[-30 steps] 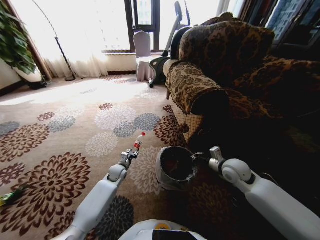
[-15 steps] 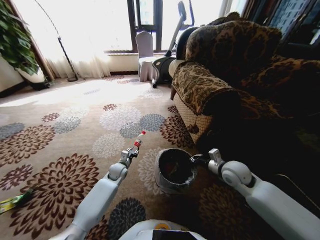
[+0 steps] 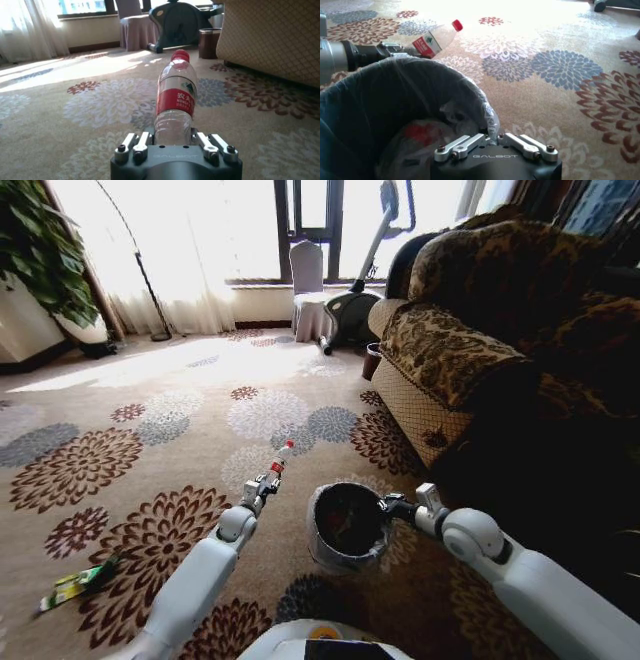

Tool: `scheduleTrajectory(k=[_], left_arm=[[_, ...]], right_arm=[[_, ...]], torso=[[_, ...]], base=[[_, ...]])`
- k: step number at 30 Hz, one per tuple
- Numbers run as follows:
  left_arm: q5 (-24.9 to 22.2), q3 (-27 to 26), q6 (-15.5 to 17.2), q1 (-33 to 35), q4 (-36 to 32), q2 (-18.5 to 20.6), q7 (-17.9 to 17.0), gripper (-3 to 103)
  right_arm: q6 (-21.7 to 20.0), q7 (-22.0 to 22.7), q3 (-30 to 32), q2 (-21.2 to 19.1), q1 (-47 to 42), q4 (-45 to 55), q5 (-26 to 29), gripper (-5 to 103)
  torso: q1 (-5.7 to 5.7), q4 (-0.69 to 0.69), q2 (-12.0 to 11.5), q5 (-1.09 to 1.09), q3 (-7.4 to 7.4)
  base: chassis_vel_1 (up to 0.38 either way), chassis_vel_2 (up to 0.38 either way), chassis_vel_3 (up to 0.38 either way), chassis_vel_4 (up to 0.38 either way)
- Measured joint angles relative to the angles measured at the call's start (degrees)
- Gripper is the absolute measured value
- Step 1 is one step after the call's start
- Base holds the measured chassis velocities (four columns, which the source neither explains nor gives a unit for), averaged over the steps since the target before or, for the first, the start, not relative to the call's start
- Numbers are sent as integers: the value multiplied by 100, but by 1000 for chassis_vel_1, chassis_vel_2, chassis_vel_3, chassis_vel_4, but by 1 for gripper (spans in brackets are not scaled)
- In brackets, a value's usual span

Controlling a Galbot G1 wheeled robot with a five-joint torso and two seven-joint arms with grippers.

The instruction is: Pick up the trash from the ground and place it into the trash bin.

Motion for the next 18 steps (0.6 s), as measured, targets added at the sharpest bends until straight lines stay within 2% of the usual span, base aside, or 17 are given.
scheduleTrajectory(k=[3,5,7,10,12,15,16,18], left_arm=[[88,32,-68,5,-305,75,-89,36],[167,41,-76,7,-371,88,-106,36],[438,62,-86,26,-581,118,-146,36],[623,78,-87,74,-811,139,-194,36],[696,76,-40,179,-1094,159,-272,36],[709,23,37,316,-1365,168,-292,36],[713,-16,58,410,-1495,169,-295,36],[715,-51,71,517,-1608,168,-295,36]], right_arm=[[0,7,-77,78,167,-256,58,1],[0,7,-91,85,196,-286,70,1],[-6,8,-149,96,277,-333,113,1],[-18,8,-228,96,382,-374,169,1],[-43,7,-384,92,595,-444,278,1],[-70,2,-586,57,865,-525,407,1],[-72,3,-724,16,1035,-582,436,1],[-71,4,-862,-33,1202,-638,442,1]], torso=[[0,-5,0,11,1],[0,-7,0,10,2],[1,-9,0,8,2],[1,-8,0,9,2],[1,-6,0,2,2],[0,-4,1,7,1],[0,1,0,8,1],[1,-1,0,5,2]], base=[[21,-12,3,13],[-58,-60,52,30],[-115,-14,65,13],[-28,-19,37,1],[0,0,0,0],[0,0,0,0],[0,0,0,0],[0,0,0,0]])
